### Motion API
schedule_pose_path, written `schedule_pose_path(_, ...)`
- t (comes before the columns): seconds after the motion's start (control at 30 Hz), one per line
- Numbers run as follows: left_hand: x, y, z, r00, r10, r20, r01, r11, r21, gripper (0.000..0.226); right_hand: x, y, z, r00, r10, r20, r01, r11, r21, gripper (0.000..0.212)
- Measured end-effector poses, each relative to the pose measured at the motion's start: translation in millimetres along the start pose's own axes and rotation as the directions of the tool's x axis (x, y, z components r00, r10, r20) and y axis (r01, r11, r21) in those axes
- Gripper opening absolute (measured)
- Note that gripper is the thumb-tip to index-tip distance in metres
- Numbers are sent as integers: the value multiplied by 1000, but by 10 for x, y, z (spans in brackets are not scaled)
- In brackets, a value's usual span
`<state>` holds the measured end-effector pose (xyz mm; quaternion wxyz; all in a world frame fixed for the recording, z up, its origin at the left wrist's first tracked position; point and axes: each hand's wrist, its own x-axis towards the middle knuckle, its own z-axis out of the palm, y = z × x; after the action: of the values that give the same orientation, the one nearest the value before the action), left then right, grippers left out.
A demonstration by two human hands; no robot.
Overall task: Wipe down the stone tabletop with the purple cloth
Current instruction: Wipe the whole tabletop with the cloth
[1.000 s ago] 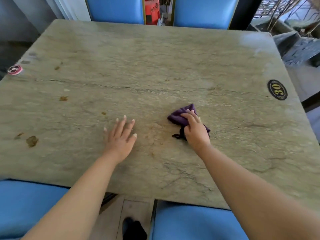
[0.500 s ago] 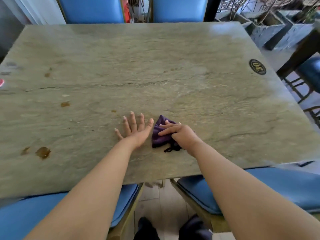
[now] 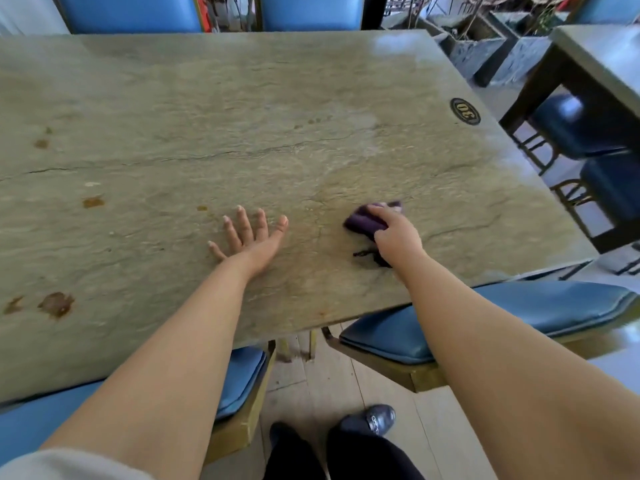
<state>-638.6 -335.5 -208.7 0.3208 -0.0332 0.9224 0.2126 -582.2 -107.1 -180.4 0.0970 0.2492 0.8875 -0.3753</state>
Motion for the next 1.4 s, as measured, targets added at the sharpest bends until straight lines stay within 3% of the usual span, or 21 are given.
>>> schedule_pose_path(0.07,-2,7,2,1000,8,1,-8,1000,18,83,39,46,102,983,173,58,-150,947,-285,76)
schedule_pose_path(0.1,-7,9,1,1000,9,4,-9,1000,25,84,4,15,169,966,244,81,-201,913,-354,80)
schedule_pose_path(0.17,-9,18,-7,1000,9,17,-10,999,46,86,-83,-119,337,958,253,133,-178,893,-413,85)
schedule_pose_path(0.3,-9,9,-5,999,14,32,-16,998,64,90,-427,-351,810,919,69,387,141,861,-488,101)
schedule_pose_path(0.43,-32,-1,-10,1000,18,18,-19,998,52,87,-584,-259,707,743,-79,665,505,718,-479,94)
schedule_pose_path(0.5,-54,0,-26,999,30,31,-32,999,43,88,-466,-97,413,792,-31,610,449,706,-547,92)
schedule_pose_path(0.6,-62,-16,-35,998,44,46,-45,998,32,89,-289,136,131,919,202,338,51,789,-612,84)
schedule_pose_path(0.7,-76,-13,-38,998,45,54,-46,999,28,91,-345,37,247,916,381,125,-249,785,-568,80)
schedule_pose_path(0.77,-90,8,-43,998,43,52,-45,998,36,90,-449,-136,483,907,418,46,-333,782,-528,81)
schedule_pose_path(0.83,-108,20,-48,998,42,52,-44,998,44,90,-566,-284,741,919,388,73,-297,801,-519,84)
schedule_pose_path(0.93,-112,22,-38,998,49,36,-51,998,44,89,-764,-349,952,934,253,250,-74,826,-559,97)
schedule_pose_path(1.07,-69,-20,-26,998,58,20,-59,998,21,87,-628,-228,669,863,88,497,220,821,-527,97)
schedule_pose_path(1.13,-45,-34,-10,998,62,18,-62,998,7,84,-434,-147,442,892,103,441,149,854,-499,91)
schedule_pose_path(1.2,-1,-29,20,999,50,-21,-50,999,-4,79,-242,-99,343,947,190,257,-54,889,-455,87)
schedule_pose_path(1.27,26,-15,43,997,11,-73,-12,1000,-16,71,-146,-154,412,955,262,140,-182,887,-425,85)
schedule_pose_path(1.33,35,-11,84,990,-13,-138,11,1000,-17,65,-95,-287,580,970,213,115,-140,881,-451,84)
schedule_pose_path(1.4,27,10,133,970,-21,-241,25,1000,14,60,-54,-424,759,981,32,191,63,880,-471,80)
